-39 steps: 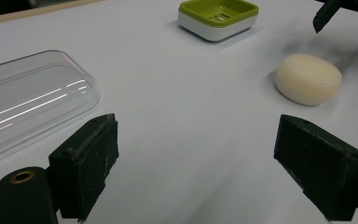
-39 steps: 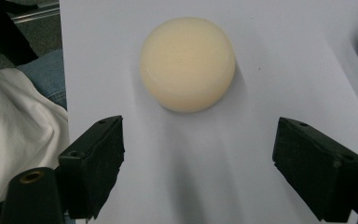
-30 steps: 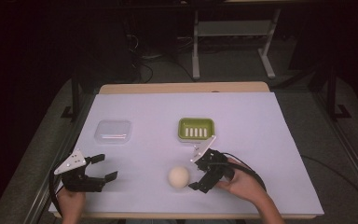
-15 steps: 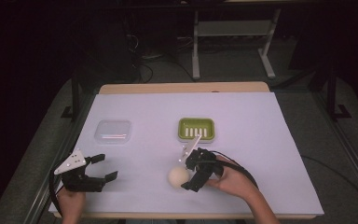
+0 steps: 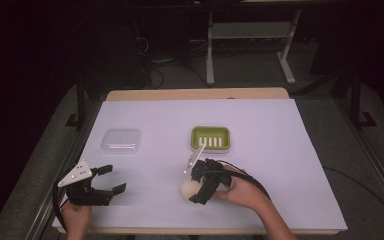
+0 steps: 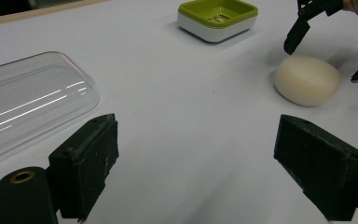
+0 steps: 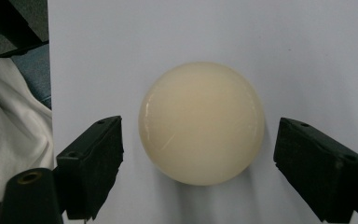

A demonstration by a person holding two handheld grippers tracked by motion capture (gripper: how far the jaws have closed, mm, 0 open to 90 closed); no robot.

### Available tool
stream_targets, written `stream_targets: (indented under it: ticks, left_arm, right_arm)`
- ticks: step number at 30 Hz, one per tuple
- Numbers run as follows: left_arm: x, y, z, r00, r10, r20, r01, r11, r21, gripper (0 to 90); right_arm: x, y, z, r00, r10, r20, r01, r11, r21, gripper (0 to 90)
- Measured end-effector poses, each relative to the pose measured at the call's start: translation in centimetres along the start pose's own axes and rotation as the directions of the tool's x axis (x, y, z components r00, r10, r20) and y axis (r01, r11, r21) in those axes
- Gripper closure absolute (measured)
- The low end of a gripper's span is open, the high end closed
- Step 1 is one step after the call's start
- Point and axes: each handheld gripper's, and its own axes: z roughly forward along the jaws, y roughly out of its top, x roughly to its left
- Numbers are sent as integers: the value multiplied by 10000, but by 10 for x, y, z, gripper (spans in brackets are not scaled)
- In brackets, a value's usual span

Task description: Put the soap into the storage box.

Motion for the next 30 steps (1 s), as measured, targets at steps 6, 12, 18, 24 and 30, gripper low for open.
stream_targets:
  ticks: [6, 12, 18, 24, 30]
  left_arm:
    - [0, 0, 0, 10000, 8, 0, -8, 10000, -7, 131]
    - [0, 0, 0, 10000, -5, -3, 5, 10000, -16, 131]
    - [0, 0, 0, 10000, -11, 17, 11, 10000, -23, 131]
    - [0, 0, 0, 10000, -32, 15, 32, 10000, -22, 131]
    - [0, 0, 0, 10000, -15, 27, 15, 10000, -14, 131]
  right_arm:
    - [0, 4, 6, 9999, -59, -81, 61, 9998, 193, 151]
    - [-3, 5, 11, 10000, 43, -75, -40, 9992, 388, 151]
    - [-2, 6, 15, 10000, 0, -76, 4, 9983, 581, 151]
    - [-1, 8, 20, 10000, -52, -70, 57, 9974, 723, 152]
    - [-1, 9, 24, 9998, -198, -41, 201, 9957, 909, 163]
